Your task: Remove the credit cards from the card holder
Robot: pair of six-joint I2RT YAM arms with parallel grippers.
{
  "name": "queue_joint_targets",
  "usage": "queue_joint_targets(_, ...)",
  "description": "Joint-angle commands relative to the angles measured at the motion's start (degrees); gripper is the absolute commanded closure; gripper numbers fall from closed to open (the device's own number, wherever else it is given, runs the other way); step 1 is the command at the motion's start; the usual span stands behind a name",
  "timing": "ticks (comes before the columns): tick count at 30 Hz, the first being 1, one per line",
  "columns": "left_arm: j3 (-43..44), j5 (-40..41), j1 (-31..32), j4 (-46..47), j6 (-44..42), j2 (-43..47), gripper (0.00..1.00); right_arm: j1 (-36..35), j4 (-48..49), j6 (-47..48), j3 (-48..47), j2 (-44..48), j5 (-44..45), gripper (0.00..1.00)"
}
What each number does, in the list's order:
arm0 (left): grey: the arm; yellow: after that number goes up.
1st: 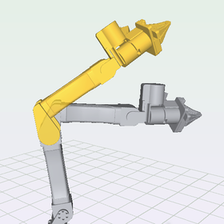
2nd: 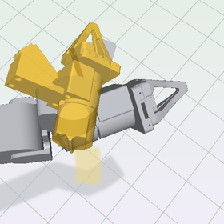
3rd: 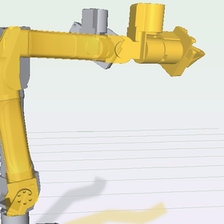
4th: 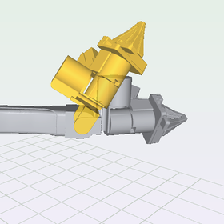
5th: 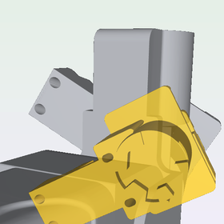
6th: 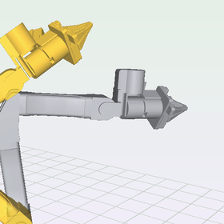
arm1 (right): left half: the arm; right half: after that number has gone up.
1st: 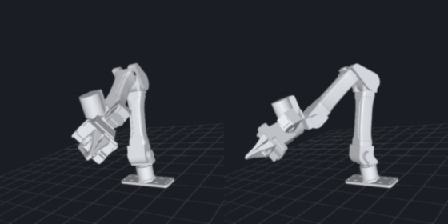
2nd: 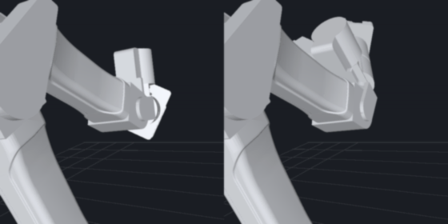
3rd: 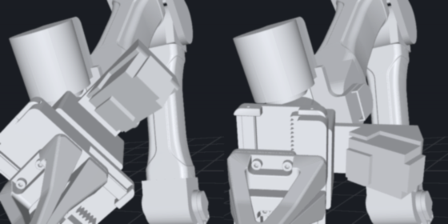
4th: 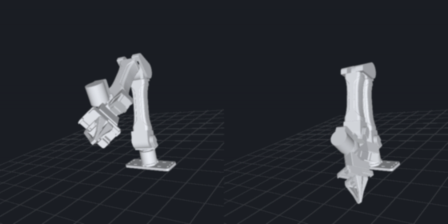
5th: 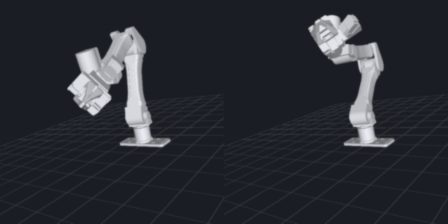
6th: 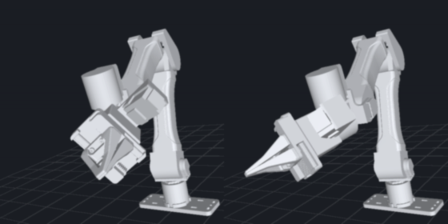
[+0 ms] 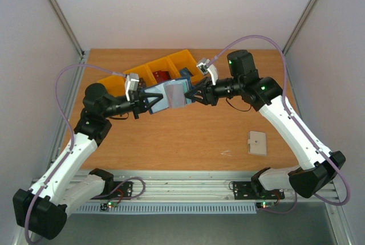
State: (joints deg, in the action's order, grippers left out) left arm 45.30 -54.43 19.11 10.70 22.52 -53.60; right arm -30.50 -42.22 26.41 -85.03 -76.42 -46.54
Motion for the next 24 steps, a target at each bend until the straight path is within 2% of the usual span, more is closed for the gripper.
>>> queue_joint_targets(1, 0.32, -0.39, 0.34, 4.85, -0.27, 0.22, 1.00, -1.77, 5.17, -2.19, 0.55, -0.87, 1.90, 0.70)
queue_joint_targets(9, 0.95, -0.67, 0.53, 4.94, -0.29, -0.34, 1.00, -5.67, 9.74, -2.69, -0.33, -4.10, 6.19, 0.67)
queue_joint_targets(14, 0.84, -0.37, 0.62, 5.12, -0.29, -0.68, 1.00, -7.84, 10.36, -2.54, -2.38, -6.58, 4.44, 0.66)
queue_joint_targets(16, 0.70, 0.05, 0.57, 5.12, -0.28, -0.71, 1.00, -8.27, 10.52, -2.58, -2.96, -7.27, 2.99, 0.71)
queue_joint_targets(18, 0.59, 0.79, 0.62, 4.89, -0.29, -0.62, 0.99, -8.33, 10.87, -3.25, -3.02, -7.50, 1.64, 0.85)
queue_joint_targets(19, 0.50, 1.08, 0.58, 4.67, -0.29, -0.54, 0.93, -8.34, 10.81, -3.33, -3.03, -7.39, 1.67, 0.91)
queue_joint_targets(20, 0.49, 1.33, 0.57, 4.35, -0.50, -0.49, 0.80, -8.35, 10.46, -3.38, -3.03, -7.30, 2.08, 0.96)
queue_joint_targets(21, 0.49, 1.55, 0.57, 3.95, -0.69, -0.45, 0.62, -8.35, 10.08, -3.52, -3.03, -7.26, 2.69, 0.98)
queue_joint_targets(22, 0.49, 1.53, 0.57, 3.59, -0.85, -0.37, 0.49, -8.32, 9.54, -3.67, -3.10, -7.32, 3.60, 0.99)
queue_joint_targets(24, 0.33, 1.61, 0.60, 3.31, -1.35, -0.39, 0.34, -8.33, 8.08, -3.95, -3.64, -7.58, 5.21, 0.99)
